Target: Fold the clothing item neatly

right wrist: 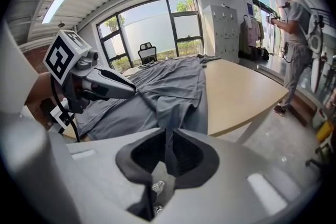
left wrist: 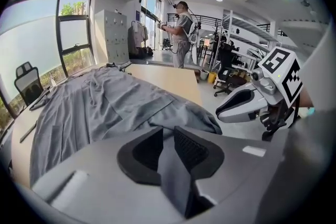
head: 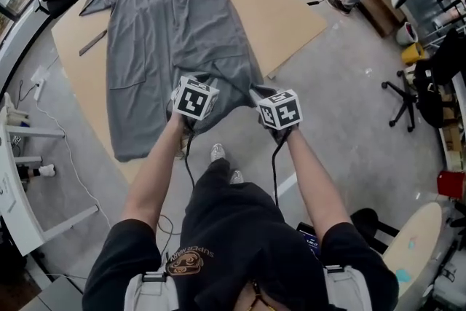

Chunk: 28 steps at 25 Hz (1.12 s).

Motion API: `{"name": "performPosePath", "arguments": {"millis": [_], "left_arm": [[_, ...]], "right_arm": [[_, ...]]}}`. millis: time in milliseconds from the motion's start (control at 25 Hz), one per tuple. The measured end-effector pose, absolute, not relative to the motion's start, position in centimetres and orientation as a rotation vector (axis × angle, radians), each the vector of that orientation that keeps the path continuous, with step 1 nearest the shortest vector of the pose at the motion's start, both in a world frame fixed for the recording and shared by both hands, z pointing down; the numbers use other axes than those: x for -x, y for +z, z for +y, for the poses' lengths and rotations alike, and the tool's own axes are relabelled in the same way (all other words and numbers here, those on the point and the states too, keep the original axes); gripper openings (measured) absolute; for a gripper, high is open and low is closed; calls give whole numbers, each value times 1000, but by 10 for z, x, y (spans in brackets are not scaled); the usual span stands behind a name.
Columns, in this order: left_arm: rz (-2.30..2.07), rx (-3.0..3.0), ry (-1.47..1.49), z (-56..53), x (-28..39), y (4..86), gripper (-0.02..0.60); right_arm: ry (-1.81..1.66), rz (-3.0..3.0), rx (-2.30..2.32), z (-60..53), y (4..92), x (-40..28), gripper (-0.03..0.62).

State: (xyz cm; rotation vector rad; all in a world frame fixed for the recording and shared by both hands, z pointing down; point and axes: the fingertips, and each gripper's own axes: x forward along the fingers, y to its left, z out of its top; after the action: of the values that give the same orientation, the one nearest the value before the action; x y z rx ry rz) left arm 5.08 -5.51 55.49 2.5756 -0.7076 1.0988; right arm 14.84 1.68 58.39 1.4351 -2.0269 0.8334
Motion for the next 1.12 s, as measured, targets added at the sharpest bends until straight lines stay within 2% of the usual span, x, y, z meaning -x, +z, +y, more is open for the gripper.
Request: {"name": "performPosePath", "arguments": {"millis": [120,200,360,520,800,1120], "left_arm": [[-677,-2591,1134,-84,-65,561,110],[-665,-2598,1157,-101,-72,564,112],[-640,-2601,1175,-124,-85,575,112],[-602,-2601,1174,-134,-92,581,112],[-551,-2634,1157,-140,-92,580,112],[-600,-2629,1144,-130,-80,569,112]], "right_arm": [[855,-2011,-1483,-8,587,-160,34],[875,-2006,-1504,-23,589,-166,39],[955,-2005,-1509,-49,597,-170,98],[1050,-2015,-1490,-62,608,-167,100],[975,-2136,-1386,-58,590,-142,11],[846,-2276,-1080,-20,576,-95,11]]}}
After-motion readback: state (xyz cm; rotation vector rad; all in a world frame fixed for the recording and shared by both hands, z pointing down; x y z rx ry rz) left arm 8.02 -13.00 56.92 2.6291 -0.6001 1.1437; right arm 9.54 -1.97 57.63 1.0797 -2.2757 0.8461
